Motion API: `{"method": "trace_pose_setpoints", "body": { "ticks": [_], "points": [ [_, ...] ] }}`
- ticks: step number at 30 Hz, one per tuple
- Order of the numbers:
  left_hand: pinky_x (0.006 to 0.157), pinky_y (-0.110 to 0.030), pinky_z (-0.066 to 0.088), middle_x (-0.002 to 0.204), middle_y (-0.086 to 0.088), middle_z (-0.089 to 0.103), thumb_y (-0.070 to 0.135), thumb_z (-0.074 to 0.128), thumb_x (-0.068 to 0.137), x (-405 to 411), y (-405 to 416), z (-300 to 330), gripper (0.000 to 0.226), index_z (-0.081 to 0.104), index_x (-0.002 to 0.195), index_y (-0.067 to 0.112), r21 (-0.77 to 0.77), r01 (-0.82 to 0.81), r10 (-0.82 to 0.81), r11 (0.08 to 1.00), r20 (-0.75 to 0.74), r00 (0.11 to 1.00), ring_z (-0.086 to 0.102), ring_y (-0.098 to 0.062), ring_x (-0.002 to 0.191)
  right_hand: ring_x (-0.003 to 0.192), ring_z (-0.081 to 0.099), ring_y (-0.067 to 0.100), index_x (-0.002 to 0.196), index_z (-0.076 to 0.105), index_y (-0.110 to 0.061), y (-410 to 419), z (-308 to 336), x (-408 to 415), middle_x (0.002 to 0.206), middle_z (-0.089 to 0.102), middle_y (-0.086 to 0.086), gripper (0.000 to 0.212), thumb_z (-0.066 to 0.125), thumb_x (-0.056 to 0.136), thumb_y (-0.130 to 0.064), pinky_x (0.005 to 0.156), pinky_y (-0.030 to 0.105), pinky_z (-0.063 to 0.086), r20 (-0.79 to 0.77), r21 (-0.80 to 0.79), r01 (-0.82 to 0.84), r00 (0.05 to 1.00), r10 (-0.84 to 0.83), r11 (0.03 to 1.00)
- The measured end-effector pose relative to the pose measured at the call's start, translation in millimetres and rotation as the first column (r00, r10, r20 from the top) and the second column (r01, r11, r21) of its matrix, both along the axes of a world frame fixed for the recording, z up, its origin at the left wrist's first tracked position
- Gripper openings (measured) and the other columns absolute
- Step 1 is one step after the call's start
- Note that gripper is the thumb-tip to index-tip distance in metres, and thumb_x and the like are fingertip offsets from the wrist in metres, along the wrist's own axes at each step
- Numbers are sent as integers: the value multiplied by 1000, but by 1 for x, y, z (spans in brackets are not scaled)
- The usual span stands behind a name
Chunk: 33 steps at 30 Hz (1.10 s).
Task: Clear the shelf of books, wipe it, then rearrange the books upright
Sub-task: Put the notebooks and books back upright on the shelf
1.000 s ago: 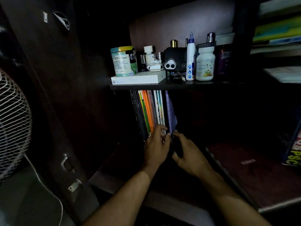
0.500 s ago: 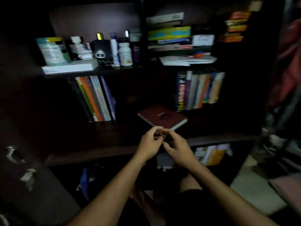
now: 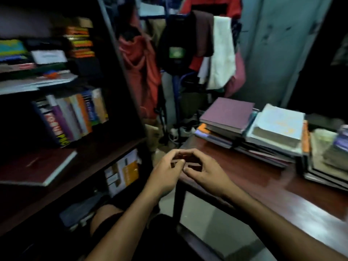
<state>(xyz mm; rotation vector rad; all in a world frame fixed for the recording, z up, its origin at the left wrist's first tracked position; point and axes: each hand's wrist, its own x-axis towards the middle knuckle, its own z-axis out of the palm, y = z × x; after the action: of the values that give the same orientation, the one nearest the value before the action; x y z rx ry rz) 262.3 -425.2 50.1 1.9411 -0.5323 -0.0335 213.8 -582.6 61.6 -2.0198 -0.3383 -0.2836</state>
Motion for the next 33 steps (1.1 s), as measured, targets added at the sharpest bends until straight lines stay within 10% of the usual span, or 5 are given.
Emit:
{"method": "trace_pose_setpoints", "body": {
  "ticks": [9,19,27,33],
  "points": [
    [99,-23,50,129,16,61,5,53,100,2,-94,5,43,51,132,33,-15,280,-280,960,-47,959,55,11,120,112,64,4,123,63,-28,-100,-2,-19,117,69,-11,35,68,89,-19,98,34,53,-61,10,289,956,-288,957],
    [101,-33,51,129,4,60,20,70,94,41,-115,-17,52,46,138,36,19,183,-177,983,-189,966,63,0,108,105,66,26,120,57,-15,-134,-49,39,113,67,10,25,64,97,-21,88,38,55,-508,598,525,833,-221,606],
    [104,-40,48,133,5,56,29,68,94,124,-115,-27,53,47,142,26,231,-22,59,973,-157,986,57,-14,122,104,69,30,132,53,-24,-145,-109,132,120,66,11,77,59,64,-60,96,45,55,-451,276,732,671,-589,622],
    [108,-39,39,146,-14,50,28,53,102,186,-150,-39,50,41,149,16,420,-159,206,894,-68,976,47,-34,134,54,68,24,96,62,-17,-152,-87,128,71,72,8,30,60,79,-42,52,34,57,-436,54,712,647,-625,700]
  ]
}}
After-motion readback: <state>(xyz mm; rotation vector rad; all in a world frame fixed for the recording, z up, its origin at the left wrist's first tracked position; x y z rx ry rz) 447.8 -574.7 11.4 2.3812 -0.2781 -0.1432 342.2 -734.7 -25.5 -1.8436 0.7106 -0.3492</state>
